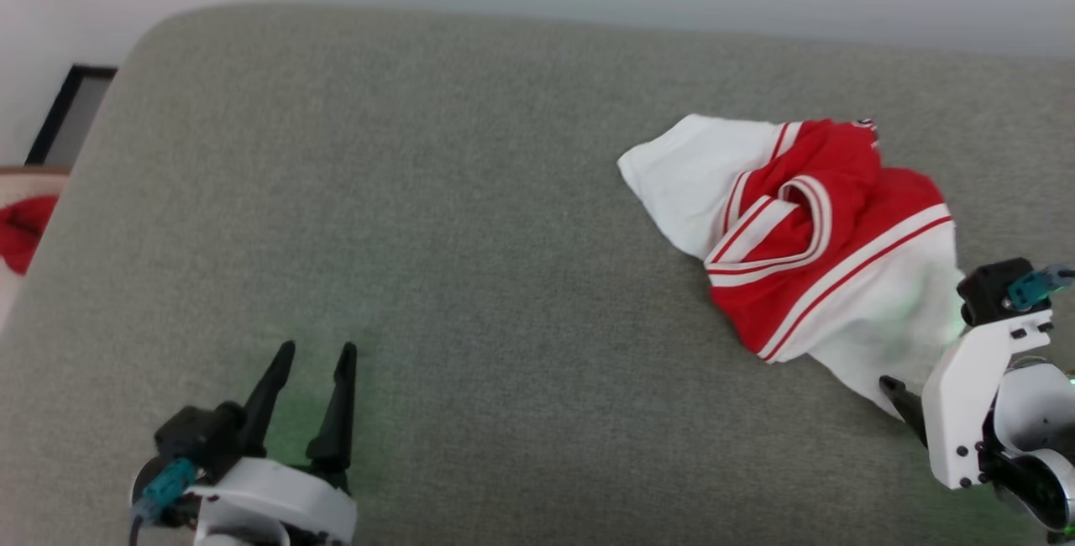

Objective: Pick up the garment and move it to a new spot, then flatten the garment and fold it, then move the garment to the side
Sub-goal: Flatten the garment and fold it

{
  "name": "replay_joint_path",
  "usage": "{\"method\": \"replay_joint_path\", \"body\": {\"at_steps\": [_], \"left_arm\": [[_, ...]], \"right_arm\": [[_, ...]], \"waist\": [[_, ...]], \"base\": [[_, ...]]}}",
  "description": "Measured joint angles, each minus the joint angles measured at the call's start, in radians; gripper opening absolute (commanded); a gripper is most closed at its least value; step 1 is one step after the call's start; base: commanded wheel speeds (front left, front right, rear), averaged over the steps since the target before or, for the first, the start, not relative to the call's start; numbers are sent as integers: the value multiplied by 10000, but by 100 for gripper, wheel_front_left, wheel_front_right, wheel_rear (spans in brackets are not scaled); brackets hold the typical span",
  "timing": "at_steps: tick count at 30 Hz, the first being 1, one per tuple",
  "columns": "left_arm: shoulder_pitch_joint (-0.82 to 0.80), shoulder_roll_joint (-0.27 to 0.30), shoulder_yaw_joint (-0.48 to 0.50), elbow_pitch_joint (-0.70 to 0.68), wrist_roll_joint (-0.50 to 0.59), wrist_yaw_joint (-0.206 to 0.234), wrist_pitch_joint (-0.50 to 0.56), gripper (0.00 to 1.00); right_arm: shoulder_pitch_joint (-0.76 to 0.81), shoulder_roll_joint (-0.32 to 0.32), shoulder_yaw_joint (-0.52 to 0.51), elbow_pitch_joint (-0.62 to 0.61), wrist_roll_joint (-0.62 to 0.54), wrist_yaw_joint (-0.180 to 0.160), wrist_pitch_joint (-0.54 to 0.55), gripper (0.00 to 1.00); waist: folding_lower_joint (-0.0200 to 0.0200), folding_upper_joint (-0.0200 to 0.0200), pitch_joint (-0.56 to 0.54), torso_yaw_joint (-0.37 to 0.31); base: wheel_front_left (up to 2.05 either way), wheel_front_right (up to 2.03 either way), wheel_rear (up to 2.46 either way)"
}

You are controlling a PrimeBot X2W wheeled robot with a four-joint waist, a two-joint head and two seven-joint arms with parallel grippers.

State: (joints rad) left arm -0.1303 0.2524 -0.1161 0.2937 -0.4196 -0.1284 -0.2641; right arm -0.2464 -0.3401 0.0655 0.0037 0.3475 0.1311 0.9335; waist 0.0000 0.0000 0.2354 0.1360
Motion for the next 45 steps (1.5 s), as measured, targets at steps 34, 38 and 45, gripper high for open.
{"method": "replay_joint_path", "body": {"at_steps": [34, 38, 45], "left_arm": [[-755, 640, -180, -602, -104, -8, 0, 100], [-836, 635, -125, -583, -196, -8, 0, 100], [-1027, 968, -332, -453, -205, -8, 0, 100]], "right_arm": [[56, -719, -4652, -291, -518, 2, -1346, 0], [-9, -556, -5033, 309, -1235, 2, -1732, 0], [-562, 305, -5229, 1141, -2075, 2, -3400, 99]], "waist": [[0, 0, 1167, -601], [0, 0, 1270, -515], [0, 0, 1368, -630]], "base": [[0, 0, 0], [0, 0, 0], [0, 0, 0]]}}
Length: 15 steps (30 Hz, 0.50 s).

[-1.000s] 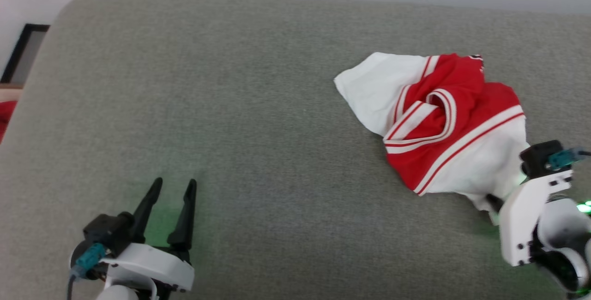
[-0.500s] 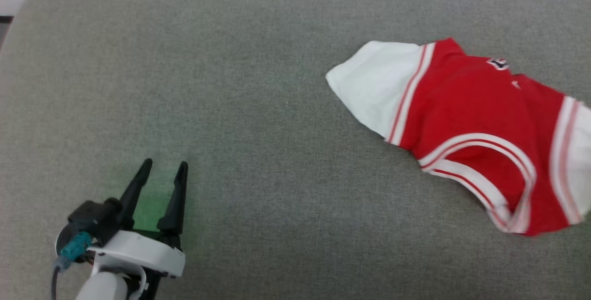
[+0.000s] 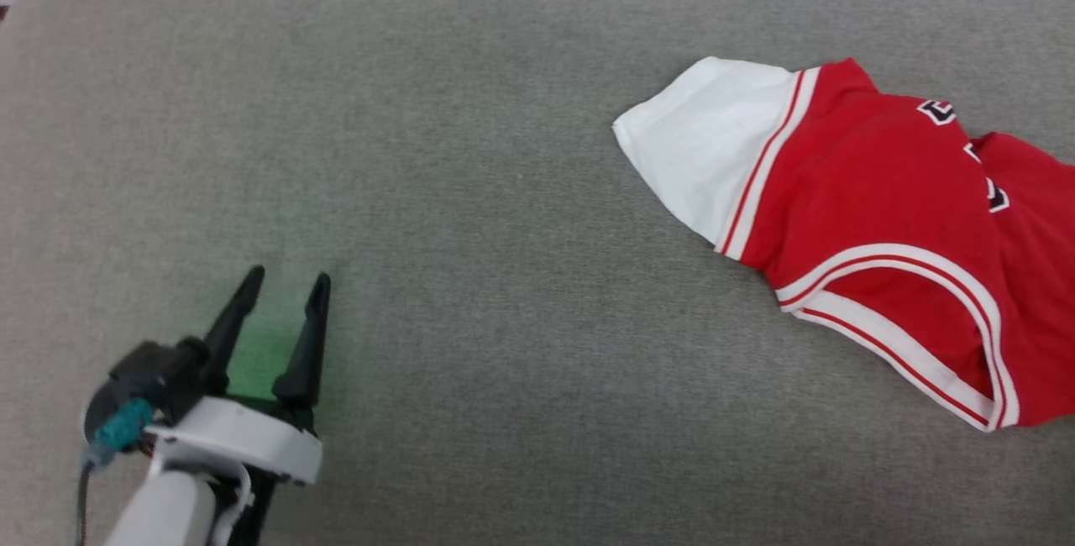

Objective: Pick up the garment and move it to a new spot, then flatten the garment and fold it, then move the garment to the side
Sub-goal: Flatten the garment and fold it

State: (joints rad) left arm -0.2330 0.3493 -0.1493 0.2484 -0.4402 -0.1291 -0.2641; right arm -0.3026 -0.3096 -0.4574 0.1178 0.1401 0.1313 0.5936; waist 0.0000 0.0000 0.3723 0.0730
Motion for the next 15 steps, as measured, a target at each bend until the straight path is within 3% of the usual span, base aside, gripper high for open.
{"method": "replay_joint_path", "body": {"at_steps": [7, 15], "left_arm": [[-1400, 1237, -1356, -81, -416, 0, 138, 100], [-4900, 2918, -4190, -556, -1747, -4, 2577, 100]], "right_arm": [[35, 963, -46, -589, 295, 0, -1735, 100], [556, 1896, 1862, -2146, 1118, 0, -2805, 100]], "waist": [[0, 0, -99, -420], [0, 0, -23, -1294]], "base": [[0, 0, 0], [0, 0, 0]]}}
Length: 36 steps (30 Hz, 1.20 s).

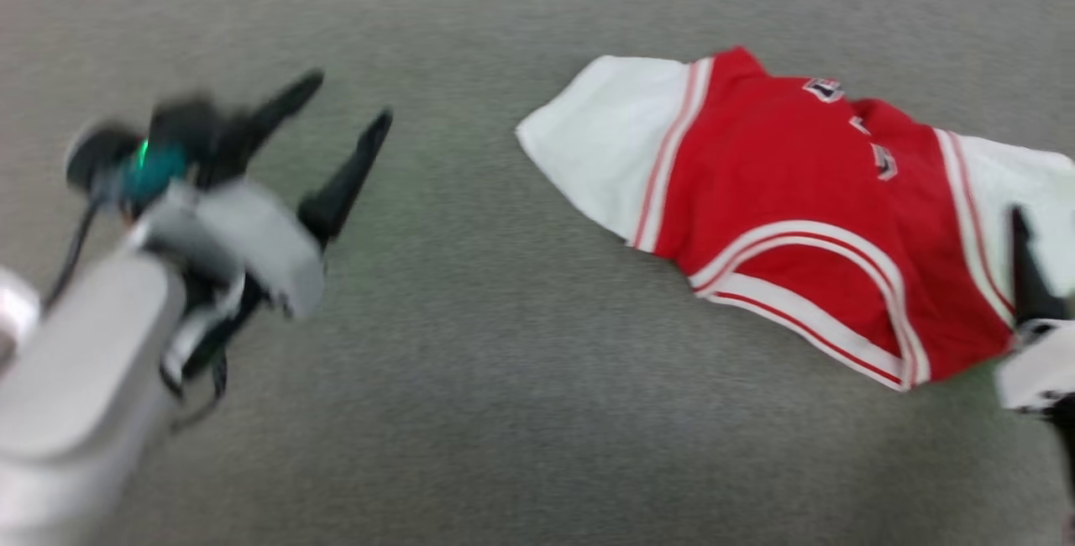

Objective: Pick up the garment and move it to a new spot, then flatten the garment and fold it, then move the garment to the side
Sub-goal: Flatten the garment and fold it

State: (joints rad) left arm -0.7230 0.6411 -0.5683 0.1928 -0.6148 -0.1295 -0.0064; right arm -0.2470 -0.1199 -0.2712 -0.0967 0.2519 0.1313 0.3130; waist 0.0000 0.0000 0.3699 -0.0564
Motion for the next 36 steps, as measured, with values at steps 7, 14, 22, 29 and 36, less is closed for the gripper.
{"method": "replay_joint_path", "body": {"at_steps": [7, 14, 22, 29, 36], "left_arm": [[-2808, 253, -2512, 1244, -2468, -19, 2871, 100], [-3980, 454, -3423, 2731, -5430, -19, 5950, 100], [-4476, 232, -3655, 3498, -6750, -19, 6970, 100], [-4528, 67, -3887, 3511, -7189, -19, 6403, 0], [-4161, 761, -3996, 2978, -7484, -19, 5561, 0]], "right_arm": [[16, 451, 1499, -351, 201, 0, -408, 100], [151, 623, 2042, -182, 560, 0, -617, 100], [387, 660, 2238, -50, 621, 0, -932, 100], [313, 667, 2130, -13, 522, -2, -972, 100], [334, 675, 1927, -123, 282, -2, -771, 100]], "waist": [[0, 0, 218, -1019], [0, 0, 473, -2045], [0, 0, 871, -2701], [0, 0, 958, -2574], [0, 0, 629, -1915]], "base": [[0, 0, 0], [0, 0, 0], [0, 0, 0], [0, 0, 0], [0, 0, 0]]}}
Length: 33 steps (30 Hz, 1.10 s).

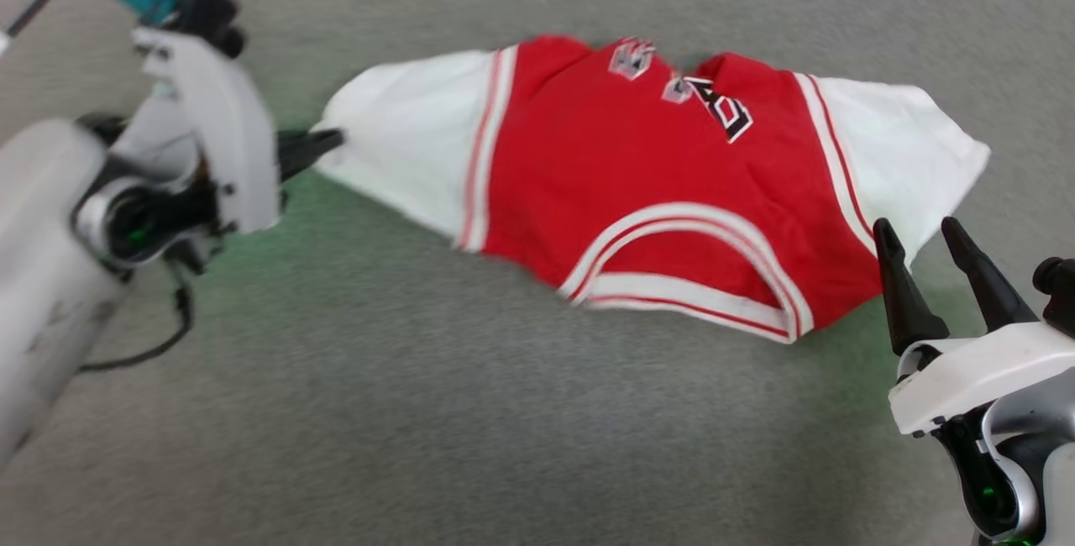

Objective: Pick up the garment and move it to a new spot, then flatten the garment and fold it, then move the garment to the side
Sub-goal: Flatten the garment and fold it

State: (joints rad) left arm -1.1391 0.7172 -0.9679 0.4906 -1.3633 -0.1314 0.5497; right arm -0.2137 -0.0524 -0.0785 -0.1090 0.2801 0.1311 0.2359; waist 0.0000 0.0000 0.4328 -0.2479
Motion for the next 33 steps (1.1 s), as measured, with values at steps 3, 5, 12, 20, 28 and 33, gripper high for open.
{"method": "replay_joint_path", "body": {"at_steps": [3, 5, 12, 20, 28, 33], "left_arm": [[388, 579, -123, -224, -58, 0, -140, 0], [653, 821, -198, -314, -215, 0, -171, 0], [1362, 1285, -324, 123, -449, 0, -374, 0], [1584, 848, -393, 593, -159, 0, -1373, 100], [2413, 915, -347, 105, 717, 0, -4136, 100], [3493, 554, -35, -454, 1120, 249, -6801, 100]], "right_arm": [[105, -25, -46, -109, -58, 2, 176, 100], [215, -65, -98, -157, -86, 2, 301, 100], [279, -268, -173, -405, -104, 2, 734, 100], [396, -780, 46, -451, -13, 0, 1432, 100], [453, -2974, 1850, -186, 470, 2, 2631, 100], [392, -4809, 2918, -176, 1225, 2, 3319, 100]], "waist": [[0, 0, -259, 392], [0, 0, -430, 655], [0, 0, -1004, 1542], [0, 0, -1571, 2143], [0, 0, -1989, 2488], [0, 0, -2157, 2782]], "base": [[0, 0, 0], [0, 0, 0], [0, 0, 0], [0, 0, 0], [0, 0, 0], [0, 0, 0]]}}
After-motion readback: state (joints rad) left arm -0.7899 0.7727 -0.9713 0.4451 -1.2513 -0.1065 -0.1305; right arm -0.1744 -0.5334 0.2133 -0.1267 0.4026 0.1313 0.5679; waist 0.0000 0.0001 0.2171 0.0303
